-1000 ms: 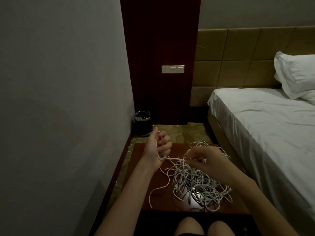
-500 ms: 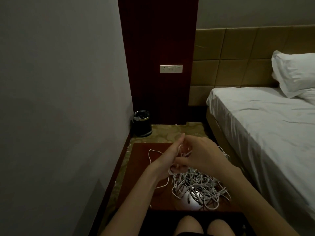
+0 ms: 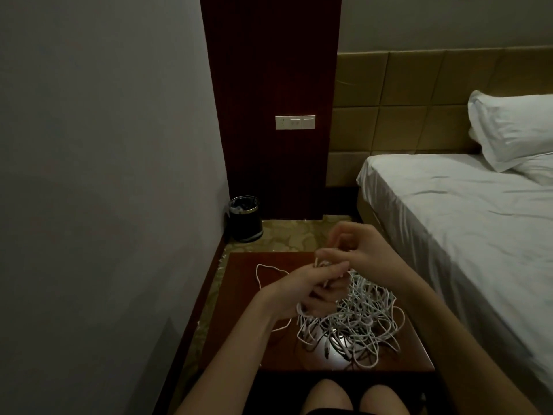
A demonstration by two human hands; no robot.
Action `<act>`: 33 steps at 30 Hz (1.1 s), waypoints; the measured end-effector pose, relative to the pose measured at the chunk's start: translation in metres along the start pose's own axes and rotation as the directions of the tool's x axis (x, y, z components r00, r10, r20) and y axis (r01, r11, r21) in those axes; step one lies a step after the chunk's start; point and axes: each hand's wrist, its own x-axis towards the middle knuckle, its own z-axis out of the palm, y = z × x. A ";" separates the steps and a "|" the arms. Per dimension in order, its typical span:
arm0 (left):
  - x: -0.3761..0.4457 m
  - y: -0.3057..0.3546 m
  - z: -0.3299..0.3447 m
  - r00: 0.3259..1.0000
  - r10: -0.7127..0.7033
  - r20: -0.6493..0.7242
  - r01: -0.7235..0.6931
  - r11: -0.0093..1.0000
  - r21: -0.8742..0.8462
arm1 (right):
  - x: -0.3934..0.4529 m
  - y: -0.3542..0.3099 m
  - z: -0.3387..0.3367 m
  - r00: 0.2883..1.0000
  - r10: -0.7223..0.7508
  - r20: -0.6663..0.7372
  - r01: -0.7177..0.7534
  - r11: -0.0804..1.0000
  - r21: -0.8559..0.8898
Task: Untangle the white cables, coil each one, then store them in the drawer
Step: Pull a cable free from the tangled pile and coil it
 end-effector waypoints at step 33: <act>0.006 0.005 -0.015 0.693 0.150 -0.705 -0.549 0.743 -0.382 | -0.018 0.014 0.054 0.988 -0.032 0.151 0.118 0.789 -0.603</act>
